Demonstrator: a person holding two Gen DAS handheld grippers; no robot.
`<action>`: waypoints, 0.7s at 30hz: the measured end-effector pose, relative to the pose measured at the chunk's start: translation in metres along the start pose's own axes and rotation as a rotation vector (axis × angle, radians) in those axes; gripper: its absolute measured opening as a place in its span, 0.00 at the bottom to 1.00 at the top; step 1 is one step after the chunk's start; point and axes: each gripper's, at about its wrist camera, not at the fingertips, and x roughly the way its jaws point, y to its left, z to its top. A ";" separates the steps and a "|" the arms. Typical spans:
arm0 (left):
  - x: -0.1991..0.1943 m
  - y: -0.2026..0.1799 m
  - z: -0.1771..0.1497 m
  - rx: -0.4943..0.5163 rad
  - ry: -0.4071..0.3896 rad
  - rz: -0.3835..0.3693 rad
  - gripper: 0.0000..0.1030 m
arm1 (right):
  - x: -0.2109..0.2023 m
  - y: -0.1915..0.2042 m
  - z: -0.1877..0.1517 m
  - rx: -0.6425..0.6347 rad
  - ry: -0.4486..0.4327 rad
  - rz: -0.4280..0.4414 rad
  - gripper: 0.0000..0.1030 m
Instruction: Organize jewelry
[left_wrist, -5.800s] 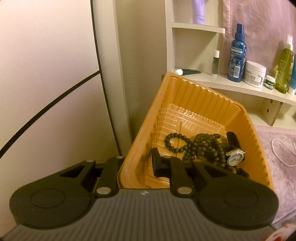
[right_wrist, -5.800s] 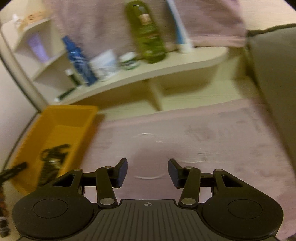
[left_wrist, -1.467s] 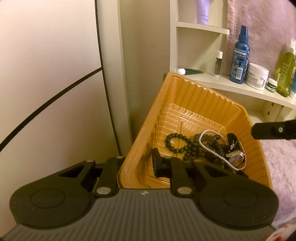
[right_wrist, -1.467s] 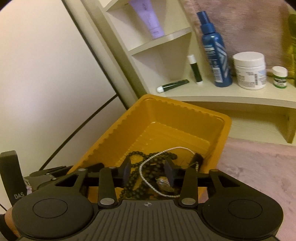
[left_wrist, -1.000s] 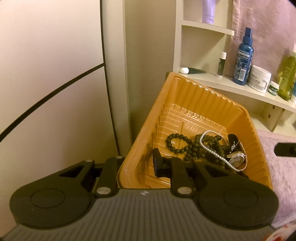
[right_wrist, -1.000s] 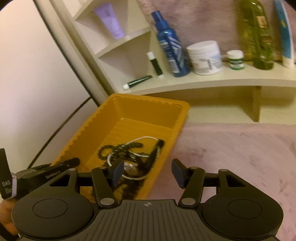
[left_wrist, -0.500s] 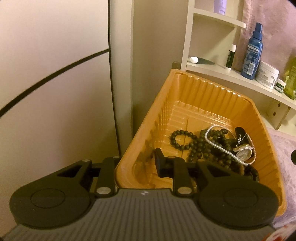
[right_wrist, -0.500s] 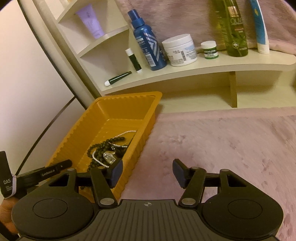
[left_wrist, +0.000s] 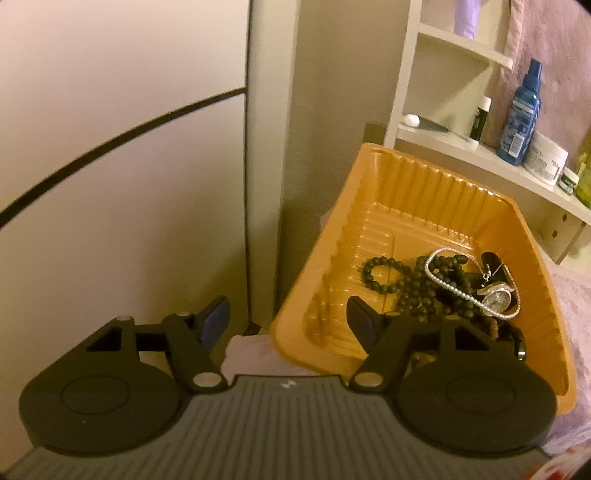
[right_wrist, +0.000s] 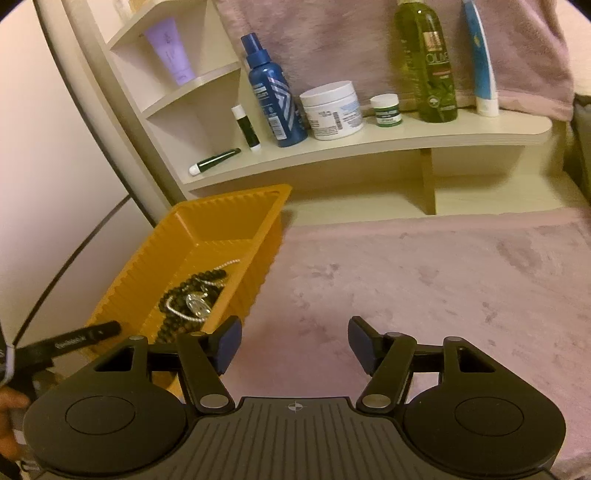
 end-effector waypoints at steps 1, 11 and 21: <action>-0.005 0.001 0.000 -0.003 -0.007 0.001 0.66 | -0.003 0.001 -0.002 -0.012 -0.003 -0.011 0.62; -0.067 -0.027 0.006 0.126 -0.028 -0.058 0.66 | -0.052 0.001 -0.018 -0.077 -0.059 -0.110 0.62; -0.107 -0.107 -0.009 0.237 0.045 -0.244 0.66 | -0.099 -0.016 -0.029 -0.023 -0.028 -0.190 0.62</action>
